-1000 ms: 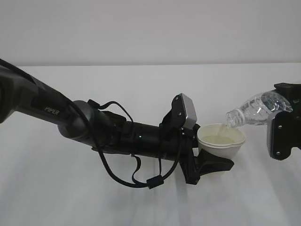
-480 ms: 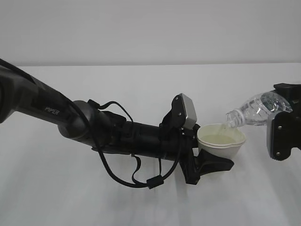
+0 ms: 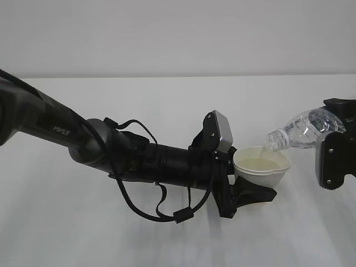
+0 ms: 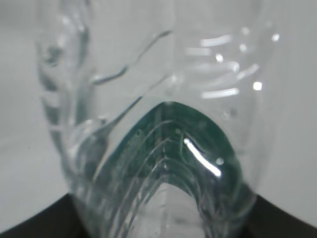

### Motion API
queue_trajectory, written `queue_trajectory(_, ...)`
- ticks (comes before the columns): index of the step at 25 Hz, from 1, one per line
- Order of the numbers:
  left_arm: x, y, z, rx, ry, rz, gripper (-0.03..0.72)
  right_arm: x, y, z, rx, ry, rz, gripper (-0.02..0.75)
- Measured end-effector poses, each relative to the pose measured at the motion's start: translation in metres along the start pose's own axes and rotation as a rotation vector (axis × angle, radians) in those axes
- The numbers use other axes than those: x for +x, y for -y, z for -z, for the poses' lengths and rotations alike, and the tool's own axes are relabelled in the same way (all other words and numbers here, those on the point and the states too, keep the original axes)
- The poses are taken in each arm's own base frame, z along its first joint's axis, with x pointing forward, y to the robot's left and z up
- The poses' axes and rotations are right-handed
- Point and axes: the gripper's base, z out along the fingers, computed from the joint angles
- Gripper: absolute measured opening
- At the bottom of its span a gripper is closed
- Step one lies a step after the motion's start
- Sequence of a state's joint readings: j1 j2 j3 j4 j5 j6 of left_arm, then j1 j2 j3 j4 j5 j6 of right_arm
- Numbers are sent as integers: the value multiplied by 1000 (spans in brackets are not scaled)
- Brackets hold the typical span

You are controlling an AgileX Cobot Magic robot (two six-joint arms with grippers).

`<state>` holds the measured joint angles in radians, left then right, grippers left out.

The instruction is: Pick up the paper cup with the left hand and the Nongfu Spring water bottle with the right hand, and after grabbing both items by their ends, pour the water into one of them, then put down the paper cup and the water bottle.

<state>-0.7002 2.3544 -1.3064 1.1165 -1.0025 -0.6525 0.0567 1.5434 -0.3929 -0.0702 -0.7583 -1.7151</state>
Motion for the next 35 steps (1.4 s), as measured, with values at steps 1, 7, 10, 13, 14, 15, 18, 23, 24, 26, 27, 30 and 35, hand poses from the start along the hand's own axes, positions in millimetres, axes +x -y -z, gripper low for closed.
queue_trajectory(1,0,0,0,0,0,0,427,0,0,0,-2,0,0,375)
queue_trajectory(7,0,0,0,0,0,0,426,0,0,0,-1,1,1,375)
queue_trajectory(10,0,0,0,0,0,0,426,0,0,0,-1,1,1,375)
queue_trajectory(13,0,0,0,0,0,0,426,0,0,0,-1,1,1,375)
queue_trajectory(14,0,0,0,0,0,0,426,0,0,0,-1,1,1,375)
queue_trajectory(15,0,0,0,0,0,0,426,0,0,0,-1,1,1,375)
queue_trajectory(18,0,0,0,0,0,0,426,0,0,0,-1,1,-11,375)
queue_trajectory(23,0,0,0,2,-1,-1,426,0,0,0,-1,1,-62,375)
queue_trajectory(24,0,0,0,2,-1,-1,426,0,0,0,-1,1,-75,375)
queue_trajectory(26,0,0,0,2,-1,-1,426,0,0,0,-1,1,-102,375)
queue_trajectory(27,0,0,0,2,-1,-1,426,0,0,0,-1,1,-117,375)
queue_trajectory(30,0,0,0,2,-1,-1,426,0,0,0,5,1,-171,375)
queue_trajectory(35,0,0,0,0,-3,-1,426,0,3,0,29,1,-278,375)
